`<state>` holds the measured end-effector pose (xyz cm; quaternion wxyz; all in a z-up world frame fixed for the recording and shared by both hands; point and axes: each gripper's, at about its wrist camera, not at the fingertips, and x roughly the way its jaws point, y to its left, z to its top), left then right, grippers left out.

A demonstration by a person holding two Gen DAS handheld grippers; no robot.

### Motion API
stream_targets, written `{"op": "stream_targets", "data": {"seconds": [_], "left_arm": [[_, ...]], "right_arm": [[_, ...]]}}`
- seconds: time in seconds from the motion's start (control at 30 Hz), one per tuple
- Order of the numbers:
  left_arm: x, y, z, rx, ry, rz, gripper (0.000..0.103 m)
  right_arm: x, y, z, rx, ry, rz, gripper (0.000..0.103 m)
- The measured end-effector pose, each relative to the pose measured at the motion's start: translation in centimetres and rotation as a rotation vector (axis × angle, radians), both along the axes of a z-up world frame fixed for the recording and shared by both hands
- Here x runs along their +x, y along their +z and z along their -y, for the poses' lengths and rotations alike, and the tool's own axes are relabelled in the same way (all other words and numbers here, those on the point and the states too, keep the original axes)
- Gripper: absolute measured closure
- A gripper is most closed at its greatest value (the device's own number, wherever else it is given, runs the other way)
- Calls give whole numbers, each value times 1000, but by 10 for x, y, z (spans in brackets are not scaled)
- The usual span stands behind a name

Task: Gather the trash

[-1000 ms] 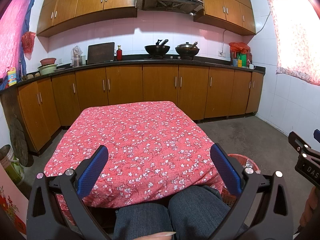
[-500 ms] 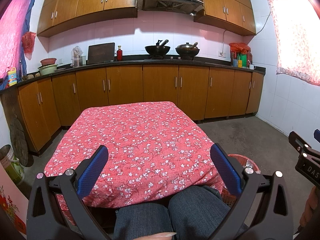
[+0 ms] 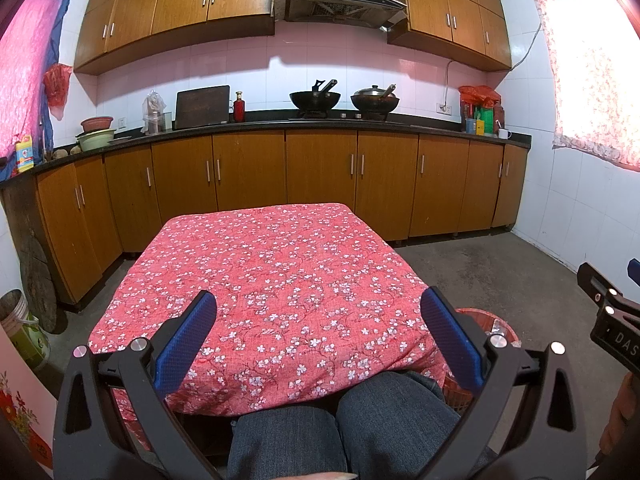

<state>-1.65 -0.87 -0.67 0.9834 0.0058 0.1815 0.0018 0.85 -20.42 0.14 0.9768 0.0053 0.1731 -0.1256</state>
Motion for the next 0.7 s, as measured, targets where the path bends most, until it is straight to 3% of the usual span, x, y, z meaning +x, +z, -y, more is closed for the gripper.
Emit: {"op": "stream_targets", "data": {"seconds": [0.7], "left_arm": [[-1, -1, 0, 1, 6, 0, 2]], "right_arm": [[0, 0, -1, 1, 0, 1, 4]]}}
